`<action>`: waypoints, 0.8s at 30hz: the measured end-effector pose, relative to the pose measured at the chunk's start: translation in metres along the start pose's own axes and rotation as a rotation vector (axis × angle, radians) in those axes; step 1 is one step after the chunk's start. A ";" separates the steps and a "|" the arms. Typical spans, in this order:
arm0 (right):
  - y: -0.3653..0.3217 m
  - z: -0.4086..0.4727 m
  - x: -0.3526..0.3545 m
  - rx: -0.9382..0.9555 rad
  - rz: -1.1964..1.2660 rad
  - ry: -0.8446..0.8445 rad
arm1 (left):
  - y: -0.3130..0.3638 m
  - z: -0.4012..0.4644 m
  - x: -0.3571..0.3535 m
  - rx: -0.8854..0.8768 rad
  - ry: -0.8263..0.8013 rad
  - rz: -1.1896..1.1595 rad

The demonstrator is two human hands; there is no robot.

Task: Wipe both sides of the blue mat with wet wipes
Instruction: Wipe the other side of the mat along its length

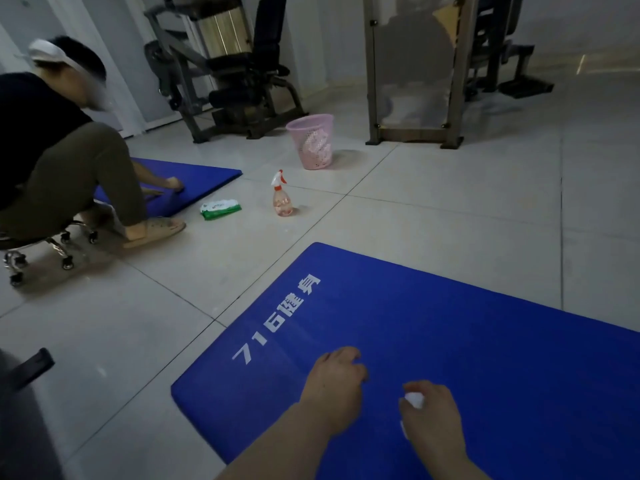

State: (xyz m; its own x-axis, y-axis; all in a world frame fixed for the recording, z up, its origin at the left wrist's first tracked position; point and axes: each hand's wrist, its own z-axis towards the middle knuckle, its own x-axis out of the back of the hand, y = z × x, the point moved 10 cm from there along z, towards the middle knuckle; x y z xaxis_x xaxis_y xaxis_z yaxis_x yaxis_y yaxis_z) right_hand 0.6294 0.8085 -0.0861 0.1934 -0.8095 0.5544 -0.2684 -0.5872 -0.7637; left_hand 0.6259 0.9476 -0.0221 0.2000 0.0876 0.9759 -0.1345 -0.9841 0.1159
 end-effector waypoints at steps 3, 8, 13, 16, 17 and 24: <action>0.019 0.013 -0.022 -0.093 0.034 -0.099 | -0.009 0.021 -0.019 -0.013 -0.050 0.011; 0.053 0.008 -0.044 -0.236 0.156 -0.105 | -0.006 0.041 -0.036 -0.073 -0.142 0.035; 0.068 0.024 -0.045 -0.287 0.166 -0.015 | -0.026 0.067 -0.041 -0.061 -0.192 0.089; 0.053 0.033 -0.025 -0.242 0.242 -0.005 | -0.044 0.084 -0.042 -0.054 -0.186 0.085; 0.049 0.035 -0.018 -0.255 0.303 0.005 | -0.050 0.089 -0.042 -0.055 -0.188 0.079; 0.022 0.061 -0.035 -0.341 0.414 0.108 | -0.119 0.127 -0.045 -0.049 -0.230 0.037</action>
State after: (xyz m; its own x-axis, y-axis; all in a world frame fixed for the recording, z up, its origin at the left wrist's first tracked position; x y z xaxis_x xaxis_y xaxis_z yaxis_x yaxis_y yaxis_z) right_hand 0.6743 0.8239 -0.1419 -0.0867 -0.9575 0.2751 -0.5958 -0.1714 -0.7846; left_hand 0.7562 1.0408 -0.1034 0.4095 0.0083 0.9123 -0.1916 -0.9769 0.0949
